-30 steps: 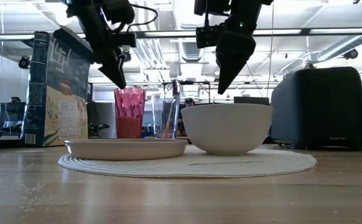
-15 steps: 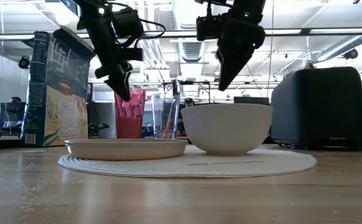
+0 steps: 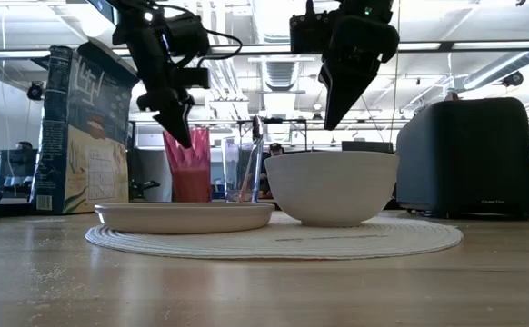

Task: Arrange a breakfast setting
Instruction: Put the the red cup of grain rice on the white placemat to the top of the peach plate, then pour the cereal from the cereal box into the white bowl

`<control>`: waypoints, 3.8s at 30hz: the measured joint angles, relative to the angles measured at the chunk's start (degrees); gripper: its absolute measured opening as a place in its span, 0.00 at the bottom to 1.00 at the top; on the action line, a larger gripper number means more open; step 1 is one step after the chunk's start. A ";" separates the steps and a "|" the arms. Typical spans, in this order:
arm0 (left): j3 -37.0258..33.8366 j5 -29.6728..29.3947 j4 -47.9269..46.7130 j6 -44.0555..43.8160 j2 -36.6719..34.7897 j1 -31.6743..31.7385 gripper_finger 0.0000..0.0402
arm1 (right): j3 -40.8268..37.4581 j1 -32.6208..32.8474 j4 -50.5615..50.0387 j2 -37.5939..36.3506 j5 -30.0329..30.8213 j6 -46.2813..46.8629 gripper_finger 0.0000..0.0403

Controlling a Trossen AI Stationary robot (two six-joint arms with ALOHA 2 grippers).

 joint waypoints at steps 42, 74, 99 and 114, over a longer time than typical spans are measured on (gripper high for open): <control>13.86 5.83 -7.83 -4.00 9.06 -15.13 0.00 | -0.02 13.29 -6.93 -0.22 0.19 11.04 0.24; 21.65 5.81 -12.19 -5.04 15.30 -15.19 0.15 | -0.02 15.30 -2.38 -0.22 0.21 9.52 0.24; 28.07 9.22 -23.01 -3.57 11.06 -17.90 0.19 | -0.02 15.30 4.40 -0.22 0.19 8.12 0.24; 6.91 8.83 -17.38 -18.97 -9.21 -25.17 0.19 | -0.02 15.30 5.97 -0.24 0.21 8.12 0.24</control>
